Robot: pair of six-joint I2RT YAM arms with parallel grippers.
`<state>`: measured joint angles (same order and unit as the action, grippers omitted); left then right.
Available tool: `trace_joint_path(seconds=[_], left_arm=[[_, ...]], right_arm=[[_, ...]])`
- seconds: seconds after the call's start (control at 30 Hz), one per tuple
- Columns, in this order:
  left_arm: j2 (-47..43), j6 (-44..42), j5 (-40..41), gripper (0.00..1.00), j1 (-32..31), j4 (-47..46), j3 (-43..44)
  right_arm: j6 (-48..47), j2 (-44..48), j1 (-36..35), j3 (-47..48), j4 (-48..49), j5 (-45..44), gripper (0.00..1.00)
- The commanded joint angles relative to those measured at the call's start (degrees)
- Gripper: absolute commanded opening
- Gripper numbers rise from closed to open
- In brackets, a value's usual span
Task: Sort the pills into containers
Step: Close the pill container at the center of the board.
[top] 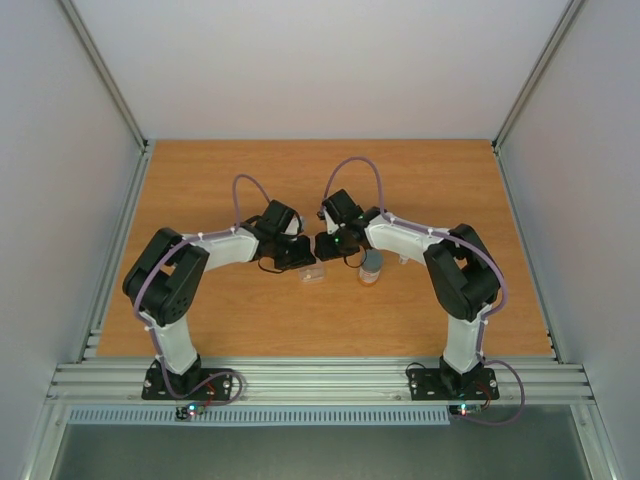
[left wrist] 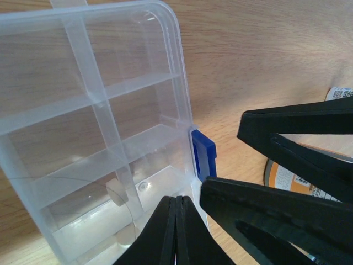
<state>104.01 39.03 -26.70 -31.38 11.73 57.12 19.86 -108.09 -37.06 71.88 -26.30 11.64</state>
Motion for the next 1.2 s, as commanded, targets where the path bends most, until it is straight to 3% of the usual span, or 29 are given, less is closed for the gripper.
trace_joint_path(seconds=[0.0,0.7,1.17], left_arm=[[0.0,0.0,5.1,0.01,0.1,2.3,-2.3],[-0.9,-0.8,5.4,0.01,0.1,2.7,-3.2],[-1.9,-0.8,5.2,0.01,0.1,3.3,-0.9]], right_arm=[[1.0,-1.5,-0.5,0.8,0.8,-0.3,0.45],[1.1,-1.0,1.5,0.5,-0.3,-4.3,0.45],[2.2,-1.9,1.5,1.6,1.0,5.8,0.44]])
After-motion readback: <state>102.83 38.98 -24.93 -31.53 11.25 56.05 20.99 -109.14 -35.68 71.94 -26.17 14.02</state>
